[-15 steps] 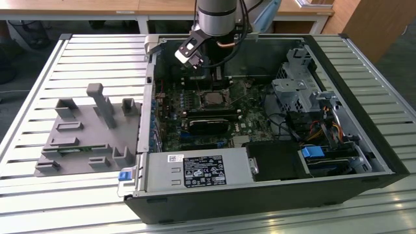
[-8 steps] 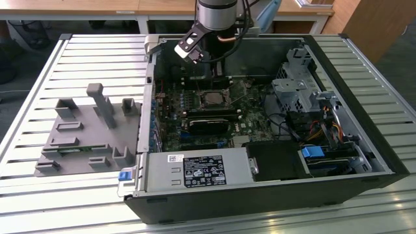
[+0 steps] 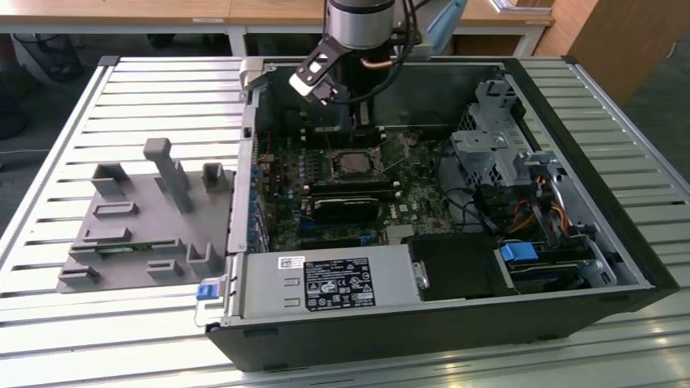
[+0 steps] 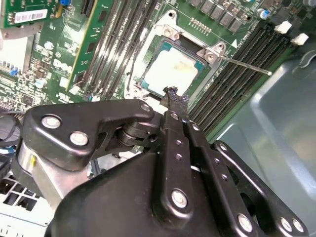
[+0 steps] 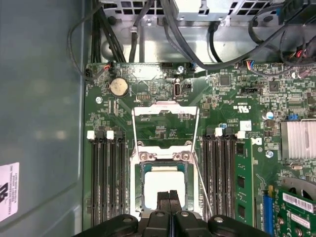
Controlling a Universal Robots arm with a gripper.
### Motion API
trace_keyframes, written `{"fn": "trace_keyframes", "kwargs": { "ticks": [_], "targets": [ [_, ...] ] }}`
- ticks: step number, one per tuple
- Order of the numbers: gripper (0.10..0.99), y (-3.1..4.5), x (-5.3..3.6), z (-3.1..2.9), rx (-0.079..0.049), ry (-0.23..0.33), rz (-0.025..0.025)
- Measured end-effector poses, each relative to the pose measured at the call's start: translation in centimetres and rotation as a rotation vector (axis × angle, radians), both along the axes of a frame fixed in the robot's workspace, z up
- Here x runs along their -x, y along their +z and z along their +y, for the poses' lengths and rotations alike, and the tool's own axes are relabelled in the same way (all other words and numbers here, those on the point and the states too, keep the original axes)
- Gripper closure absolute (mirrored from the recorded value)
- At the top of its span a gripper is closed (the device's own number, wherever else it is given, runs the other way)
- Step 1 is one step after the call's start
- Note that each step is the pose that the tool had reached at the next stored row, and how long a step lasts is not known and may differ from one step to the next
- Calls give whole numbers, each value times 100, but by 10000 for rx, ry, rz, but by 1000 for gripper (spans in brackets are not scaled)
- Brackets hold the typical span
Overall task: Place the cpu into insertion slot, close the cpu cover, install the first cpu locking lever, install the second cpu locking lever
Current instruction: 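Close the cpu cover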
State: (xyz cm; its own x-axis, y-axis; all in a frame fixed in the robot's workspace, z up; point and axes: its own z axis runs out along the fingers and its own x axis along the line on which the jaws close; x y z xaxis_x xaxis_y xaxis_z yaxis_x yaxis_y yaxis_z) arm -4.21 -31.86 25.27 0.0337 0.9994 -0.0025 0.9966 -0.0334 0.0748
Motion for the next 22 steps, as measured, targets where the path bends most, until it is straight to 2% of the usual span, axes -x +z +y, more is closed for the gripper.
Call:
{"fn": "trace_keyframes", "kwargs": {
  "ticks": [4,10,15,18,22],
  "targets": [
    [980,-1,-8,-64,-2,-2,2],
    [980,4,-192,-69,-49,-2,52],
    [980,94,-214,-68,-74,-1,90],
    [980,107,-242,-67,-79,-2,109],
    [980,108,-394,-68,-79,-1,135]
  ]
}}
